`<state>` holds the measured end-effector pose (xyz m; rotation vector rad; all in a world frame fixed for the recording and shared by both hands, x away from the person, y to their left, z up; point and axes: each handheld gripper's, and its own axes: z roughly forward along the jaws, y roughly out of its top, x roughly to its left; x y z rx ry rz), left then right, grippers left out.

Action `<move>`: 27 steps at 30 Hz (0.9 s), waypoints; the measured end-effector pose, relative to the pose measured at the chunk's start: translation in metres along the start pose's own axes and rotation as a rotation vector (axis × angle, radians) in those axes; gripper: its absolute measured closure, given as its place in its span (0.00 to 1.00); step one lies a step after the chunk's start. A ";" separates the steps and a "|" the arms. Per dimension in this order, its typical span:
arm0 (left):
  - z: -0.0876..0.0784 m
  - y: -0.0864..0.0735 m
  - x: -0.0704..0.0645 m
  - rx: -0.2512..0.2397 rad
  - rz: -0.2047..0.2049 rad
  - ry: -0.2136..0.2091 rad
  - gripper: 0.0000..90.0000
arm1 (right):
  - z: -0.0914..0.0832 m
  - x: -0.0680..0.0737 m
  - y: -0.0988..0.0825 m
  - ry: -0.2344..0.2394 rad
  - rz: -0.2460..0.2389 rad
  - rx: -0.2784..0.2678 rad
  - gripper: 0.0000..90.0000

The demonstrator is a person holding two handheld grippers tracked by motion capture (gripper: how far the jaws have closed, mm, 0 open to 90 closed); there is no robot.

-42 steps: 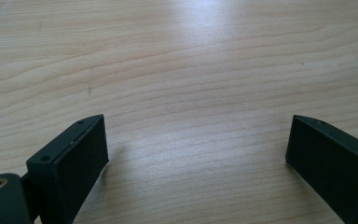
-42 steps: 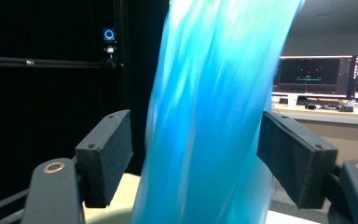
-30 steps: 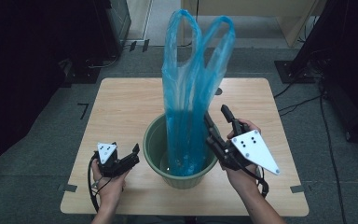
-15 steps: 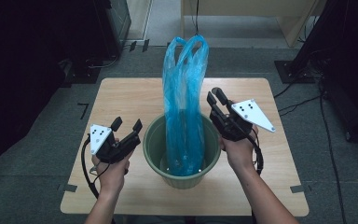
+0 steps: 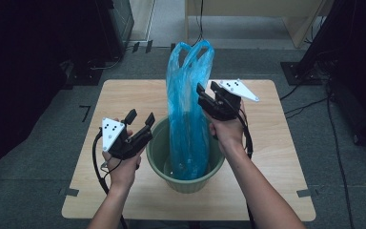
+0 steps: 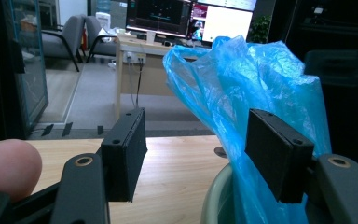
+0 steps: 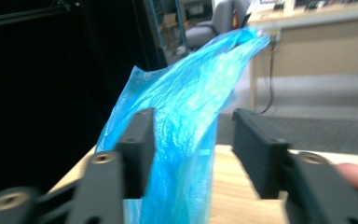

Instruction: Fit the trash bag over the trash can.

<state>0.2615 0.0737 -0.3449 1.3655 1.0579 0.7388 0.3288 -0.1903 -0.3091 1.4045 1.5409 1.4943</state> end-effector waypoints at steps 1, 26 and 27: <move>0.000 0.001 0.000 -0.002 -0.002 -0.002 0.42 | 0.002 0.000 -0.001 0.007 -0.002 0.008 0.78; -0.015 0.034 -0.037 -0.115 -0.026 -0.127 0.35 | -0.106 0.043 -0.025 0.142 -0.260 -0.274 1.00; -0.015 0.035 -0.039 -0.119 -0.026 -0.136 0.35 | -0.108 0.044 -0.026 0.146 -0.263 -0.279 1.00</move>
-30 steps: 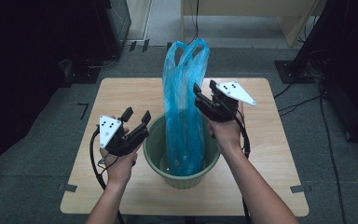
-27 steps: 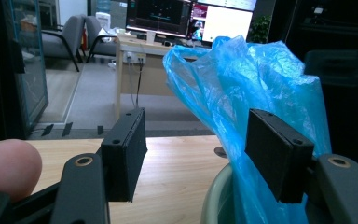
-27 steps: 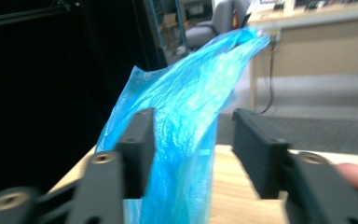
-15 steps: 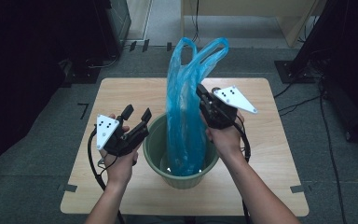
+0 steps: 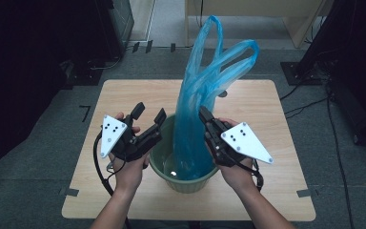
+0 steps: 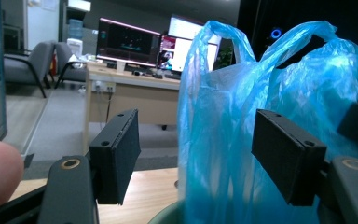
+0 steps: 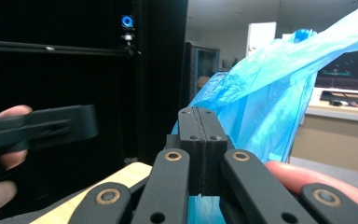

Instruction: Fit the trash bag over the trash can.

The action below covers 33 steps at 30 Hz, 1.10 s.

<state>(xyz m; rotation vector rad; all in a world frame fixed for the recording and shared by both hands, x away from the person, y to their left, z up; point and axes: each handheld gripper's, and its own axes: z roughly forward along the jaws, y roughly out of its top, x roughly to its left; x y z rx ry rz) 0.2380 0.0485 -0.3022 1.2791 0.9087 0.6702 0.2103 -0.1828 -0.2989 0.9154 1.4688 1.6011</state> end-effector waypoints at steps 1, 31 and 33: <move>0.000 0.001 -0.002 -0.003 0.003 -0.003 0.34 | -0.004 0.002 -0.001 0.007 -0.005 -0.007 1.00; 0.011 0.006 -0.025 0.030 0.073 -0.159 1.00 | -0.056 0.024 -0.021 0.111 -0.106 -0.087 0.90; 0.009 0.005 -0.025 0.016 0.071 -0.175 1.00 | -0.058 0.023 -0.021 0.116 -0.117 -0.092 0.84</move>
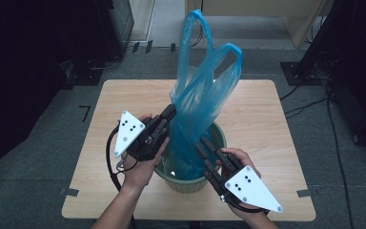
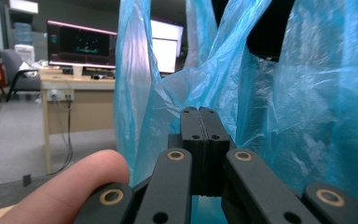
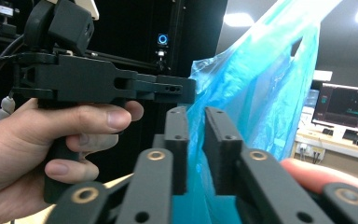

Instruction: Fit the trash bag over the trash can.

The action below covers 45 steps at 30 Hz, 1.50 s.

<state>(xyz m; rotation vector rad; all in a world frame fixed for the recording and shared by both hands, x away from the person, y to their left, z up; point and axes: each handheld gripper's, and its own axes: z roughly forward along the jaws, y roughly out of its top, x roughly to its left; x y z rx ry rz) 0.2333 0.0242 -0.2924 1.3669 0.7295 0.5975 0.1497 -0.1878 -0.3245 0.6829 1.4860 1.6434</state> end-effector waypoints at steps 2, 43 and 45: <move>-0.003 -0.001 -0.001 -0.012 -0.001 -0.008 1.00 | -0.003 -0.003 -0.001 -0.002 -0.009 0.003 0.81; -0.054 -0.045 -0.013 -0.033 0.073 -0.124 1.00 | 0.090 -0.126 0.016 0.040 0.368 0.062 0.64; -0.055 -0.045 -0.013 -0.029 0.083 -0.124 1.00 | 0.092 -0.124 0.016 0.080 0.383 0.063 0.56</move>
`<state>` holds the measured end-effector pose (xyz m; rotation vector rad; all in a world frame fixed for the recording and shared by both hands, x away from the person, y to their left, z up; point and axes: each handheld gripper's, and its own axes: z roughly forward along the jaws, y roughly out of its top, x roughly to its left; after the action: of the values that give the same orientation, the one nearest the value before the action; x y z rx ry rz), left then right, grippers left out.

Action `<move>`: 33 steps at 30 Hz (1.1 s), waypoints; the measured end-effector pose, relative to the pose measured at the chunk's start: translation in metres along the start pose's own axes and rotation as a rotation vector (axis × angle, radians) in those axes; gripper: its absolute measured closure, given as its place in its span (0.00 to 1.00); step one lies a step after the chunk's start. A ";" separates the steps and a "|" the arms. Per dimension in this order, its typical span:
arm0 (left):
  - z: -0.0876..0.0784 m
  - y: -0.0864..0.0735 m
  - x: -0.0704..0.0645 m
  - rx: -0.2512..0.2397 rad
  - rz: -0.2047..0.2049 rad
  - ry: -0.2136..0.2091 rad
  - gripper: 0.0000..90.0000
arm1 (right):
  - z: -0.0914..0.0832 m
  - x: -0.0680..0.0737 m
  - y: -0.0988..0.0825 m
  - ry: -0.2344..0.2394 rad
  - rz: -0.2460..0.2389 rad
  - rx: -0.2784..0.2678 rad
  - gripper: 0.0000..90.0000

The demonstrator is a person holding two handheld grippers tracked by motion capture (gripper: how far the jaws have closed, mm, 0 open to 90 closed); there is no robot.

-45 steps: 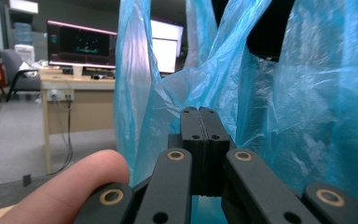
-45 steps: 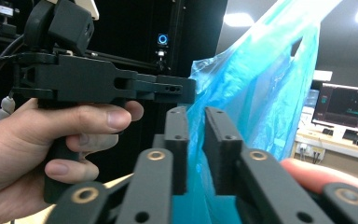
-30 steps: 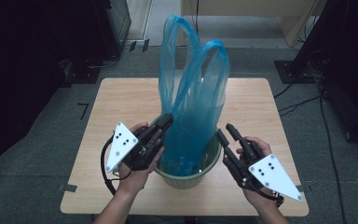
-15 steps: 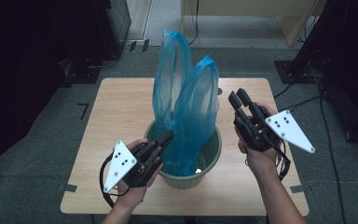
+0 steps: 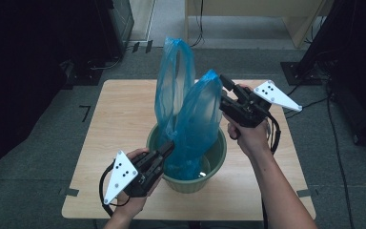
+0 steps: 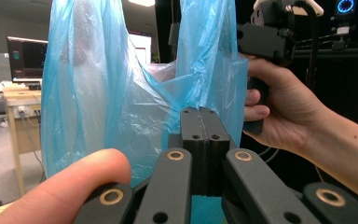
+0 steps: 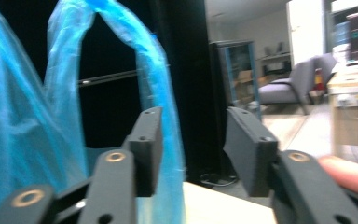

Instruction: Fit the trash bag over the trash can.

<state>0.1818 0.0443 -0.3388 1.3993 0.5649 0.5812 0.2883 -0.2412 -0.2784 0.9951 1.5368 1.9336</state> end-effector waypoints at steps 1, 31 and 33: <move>0.000 0.000 0.000 0.002 0.004 -0.001 1.00 | 0.000 0.001 0.000 0.021 0.008 0.003 0.52; -0.043 -0.017 0.019 -0.003 -0.039 0.047 1.00 | -0.069 0.028 -0.029 -0.096 -0.125 0.149 1.00; -0.043 -0.019 0.018 -0.003 -0.038 0.043 1.00 | -0.064 0.033 -0.028 -0.064 -0.121 0.148 1.00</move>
<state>0.1664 0.0864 -0.3617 1.3730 0.6242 0.5824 0.2157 -0.2490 -0.3037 0.9899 1.6834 1.7098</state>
